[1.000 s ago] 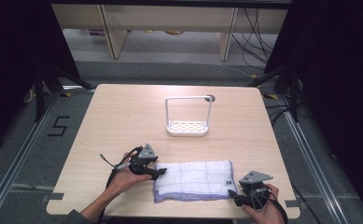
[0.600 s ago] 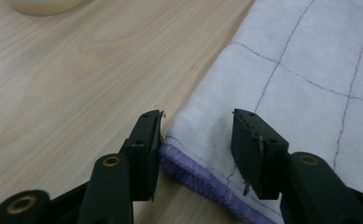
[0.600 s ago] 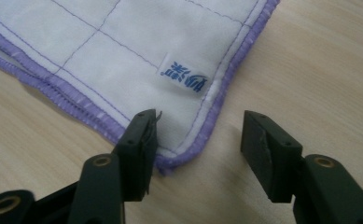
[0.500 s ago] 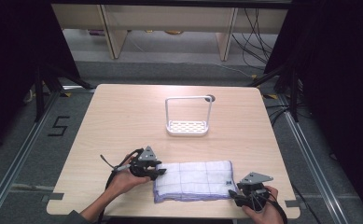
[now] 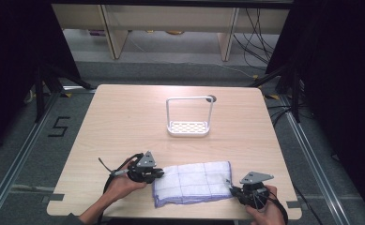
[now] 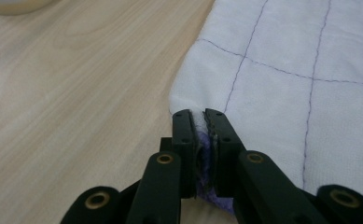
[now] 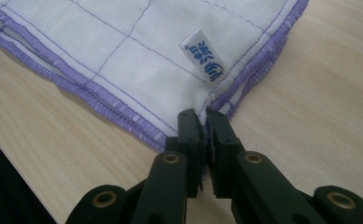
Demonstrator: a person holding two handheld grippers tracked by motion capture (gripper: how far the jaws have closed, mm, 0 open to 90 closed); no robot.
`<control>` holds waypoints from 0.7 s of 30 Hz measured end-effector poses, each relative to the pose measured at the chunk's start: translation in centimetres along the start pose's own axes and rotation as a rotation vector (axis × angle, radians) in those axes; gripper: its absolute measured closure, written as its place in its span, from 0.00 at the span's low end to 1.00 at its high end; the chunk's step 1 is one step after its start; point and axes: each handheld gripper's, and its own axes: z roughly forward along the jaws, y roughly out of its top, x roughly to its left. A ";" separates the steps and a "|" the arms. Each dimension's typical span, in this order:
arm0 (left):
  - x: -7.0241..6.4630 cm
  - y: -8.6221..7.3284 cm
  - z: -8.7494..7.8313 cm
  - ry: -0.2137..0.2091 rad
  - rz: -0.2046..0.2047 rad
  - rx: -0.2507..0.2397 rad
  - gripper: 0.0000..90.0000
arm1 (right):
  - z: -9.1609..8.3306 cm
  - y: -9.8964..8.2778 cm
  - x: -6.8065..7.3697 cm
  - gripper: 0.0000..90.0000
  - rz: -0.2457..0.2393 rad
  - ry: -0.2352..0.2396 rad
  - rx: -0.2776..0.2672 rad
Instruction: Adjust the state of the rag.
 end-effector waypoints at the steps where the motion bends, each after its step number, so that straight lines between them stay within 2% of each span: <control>1: 0.0 0.0 0.0 0.000 0.000 0.000 0.92 | 0.0 0.0 0.0 0.95 0.000 0.000 0.000; 3: -0.6 -0.7 -0.7 -0.016 -0.012 -0.009 0.92 | 0.4 1.0 -1.0 0.95 -0.022 0.002 -0.020; 4: -0.6 -0.7 -0.7 -0.016 -0.012 -0.009 0.92 | 0.4 1.0 -1.0 0.95 -0.022 0.002 -0.020; 5: -1.4 -1.2 -1.4 -0.022 -0.042 -0.034 0.92 | 0.7 1.9 -1.5 0.95 -0.035 0.004 -0.011; 6: -1.4 -1.3 -1.8 -0.028 -0.022 -0.022 0.92 | 1.1 2.6 -1.7 0.95 -0.033 0.007 -0.017; 7: -1.4 -1.3 -1.8 -0.028 -0.022 -0.022 0.92 | 1.1 2.6 -1.7 0.95 -0.033 0.007 -0.017; 8: -2.0 -1.9 -2.4 -0.044 -0.052 -0.045 0.92 | 1.7 4.1 -2.4 0.95 -0.067 0.016 0.000; 10: -2.2 -2.2 -2.7 -0.048 -0.057 -0.049 0.92 | 2.0 4.7 -2.6 0.95 -0.071 0.020 0.008; 11: -2.5 -2.7 -3.0 -0.052 -0.057 -0.056 0.92 | 3.1 6.5 -3.2 0.95 -0.095 0.032 0.024; 13: -3.1 -3.0 -3.3 -0.067 -0.078 -0.066 0.92 | 3.9 7.9 -3.6 0.95 -0.126 0.025 0.032; 15: -3.7 -3.1 -3.5 -0.080 -0.065 -0.070 0.92 | 4.9 9.5 -3.9 0.95 -0.147 0.028 0.036; 16: -3.7 -3.1 -3.5 -0.080 -0.065 -0.070 0.92 | 4.9 9.5 -3.9 0.95 -0.147 0.028 0.036; 17: -4.4 -3.2 -3.6 -0.099 -0.058 -0.075 0.92 | 5.7 11.1 -3.9 0.95 -0.168 0.043 0.062; 19: -4.8 -3.2 -3.6 -0.105 -0.064 -0.079 0.92 | 6.0 11.6 -3.9 0.95 -0.179 0.034 0.059; 20: -5.5 -3.2 -3.6 -0.114 -0.044 -0.073 0.92 | 6.9 12.9 -3.8 0.95 -0.226 0.043 0.073; 21: -5.5 -3.2 -3.6 -0.114 -0.044 -0.073 0.92 | 6.9 12.9 -3.8 0.95 -0.226 0.043 0.073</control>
